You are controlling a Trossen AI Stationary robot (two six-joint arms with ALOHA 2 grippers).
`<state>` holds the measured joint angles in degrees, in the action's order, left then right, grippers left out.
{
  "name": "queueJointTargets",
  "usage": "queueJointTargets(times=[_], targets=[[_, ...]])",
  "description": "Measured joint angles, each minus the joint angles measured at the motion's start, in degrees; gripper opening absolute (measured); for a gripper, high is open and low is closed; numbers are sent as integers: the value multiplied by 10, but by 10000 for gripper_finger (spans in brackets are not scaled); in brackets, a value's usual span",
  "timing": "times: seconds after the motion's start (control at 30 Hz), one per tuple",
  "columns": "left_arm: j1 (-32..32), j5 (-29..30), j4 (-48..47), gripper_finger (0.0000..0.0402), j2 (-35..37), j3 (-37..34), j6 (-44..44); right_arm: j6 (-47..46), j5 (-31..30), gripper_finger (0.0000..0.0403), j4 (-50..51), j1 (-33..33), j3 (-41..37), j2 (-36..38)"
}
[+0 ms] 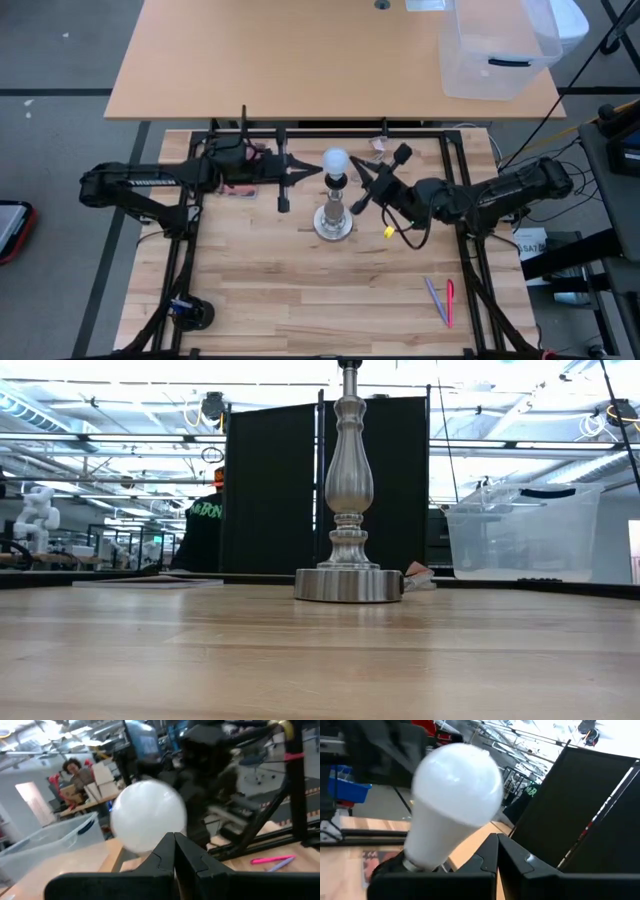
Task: Screw lightbulb
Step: Insert the lightbulb into the silver lamp
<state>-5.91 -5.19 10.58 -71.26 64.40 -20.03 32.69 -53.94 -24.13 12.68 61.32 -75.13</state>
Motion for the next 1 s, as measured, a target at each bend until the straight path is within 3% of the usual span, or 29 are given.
queueJointTargets(times=[0.37,1.0], targets=[[2,-2,11,2,-2,0,-2,14,86,0,-10,-40,0,0],[-24,0,-19,2,-3,0,-13,39,73,0,23,1,0,1]])
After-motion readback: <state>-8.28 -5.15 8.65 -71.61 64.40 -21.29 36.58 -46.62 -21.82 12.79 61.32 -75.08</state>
